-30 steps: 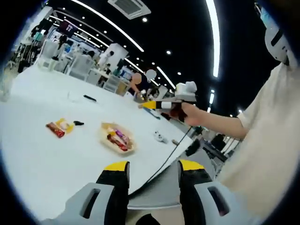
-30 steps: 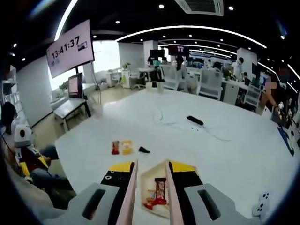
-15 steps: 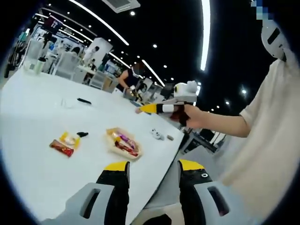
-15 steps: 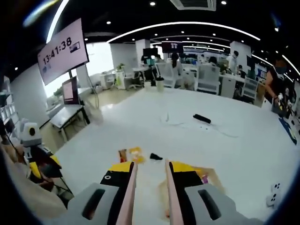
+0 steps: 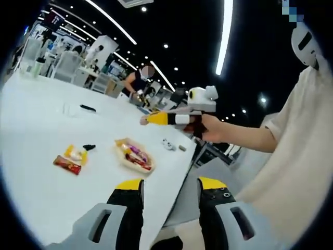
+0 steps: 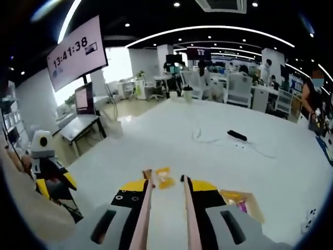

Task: Place the target food into the container with the food tongs after gripping and lifting it, then release it inside without dropping or visibly crushing the food.

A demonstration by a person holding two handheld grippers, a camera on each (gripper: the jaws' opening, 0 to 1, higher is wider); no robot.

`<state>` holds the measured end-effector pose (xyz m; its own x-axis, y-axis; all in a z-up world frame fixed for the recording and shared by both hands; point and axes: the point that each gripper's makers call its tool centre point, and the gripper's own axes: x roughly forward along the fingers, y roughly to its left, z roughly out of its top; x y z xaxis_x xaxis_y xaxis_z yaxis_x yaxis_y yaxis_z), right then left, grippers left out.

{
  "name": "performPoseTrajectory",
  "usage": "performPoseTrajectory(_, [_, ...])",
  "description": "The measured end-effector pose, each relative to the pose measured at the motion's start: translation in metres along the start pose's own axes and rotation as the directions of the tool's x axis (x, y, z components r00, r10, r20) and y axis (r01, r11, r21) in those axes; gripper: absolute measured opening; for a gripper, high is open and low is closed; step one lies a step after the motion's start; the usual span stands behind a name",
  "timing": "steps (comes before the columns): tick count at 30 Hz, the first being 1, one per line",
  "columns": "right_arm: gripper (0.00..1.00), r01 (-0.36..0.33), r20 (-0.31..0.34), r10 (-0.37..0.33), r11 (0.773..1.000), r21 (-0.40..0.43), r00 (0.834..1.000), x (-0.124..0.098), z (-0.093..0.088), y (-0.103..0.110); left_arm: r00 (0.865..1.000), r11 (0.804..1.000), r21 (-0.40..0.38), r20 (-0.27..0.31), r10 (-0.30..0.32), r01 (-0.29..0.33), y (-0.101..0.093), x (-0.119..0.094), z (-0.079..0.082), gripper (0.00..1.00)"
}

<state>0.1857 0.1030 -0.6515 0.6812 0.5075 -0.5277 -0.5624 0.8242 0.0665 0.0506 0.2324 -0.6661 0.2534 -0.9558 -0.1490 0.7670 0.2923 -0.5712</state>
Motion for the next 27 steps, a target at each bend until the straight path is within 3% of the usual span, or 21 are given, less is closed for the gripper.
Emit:
performPoseTrajectory(6, [0.26,-0.058,0.024,0.059,0.997,-0.048,0.998,0.011,0.015,0.018,0.999,1.0,-0.021,0.036,0.019,-0.018,0.009,-0.008,0.004,0.4])
performPoseTrajectory(10, [0.23,-0.079,0.007,0.08,0.994,-0.071,0.997,0.02,0.025,0.021,0.999,1.0,-0.014,0.032,0.023,-0.023,0.015,-0.008,0.004,0.4])
performPoseTrajectory(14, [0.17,-0.059,0.009,0.06,0.996,-0.073,0.998,0.025,0.028,0.018,0.998,0.999,-0.002,0.056,0.036,-0.036,0.023,-0.013,0.012,0.4])
performPoseTrajectory(17, [0.18,-0.059,0.016,0.061,0.995,-0.083,0.998,0.022,0.029,0.018,0.995,0.999,0.005,0.085,0.048,-0.048,0.024,-0.018,0.02,0.4])
performPoseTrajectory(21, [0.19,-0.052,-0.019,0.051,0.997,-0.053,0.998,0.016,0.001,0.007,0.995,0.997,0.005,0.072,0.072,-0.072,0.025,-0.022,0.016,0.4])
performPoseTrajectory(23, [0.2,-0.039,-0.08,0.039,0.999,0.0,0.996,0.011,-0.032,0.002,0.994,0.997,-0.003,0.072,0.078,-0.078,0.025,-0.024,0.013,0.4])
performPoseTrajectory(27, [0.21,-0.042,-0.117,0.047,0.998,0.049,0.992,0.007,-0.067,0.006,0.994,0.994,-0.04,0.037,0.106,-0.104,0.028,-0.025,-0.006,0.4])
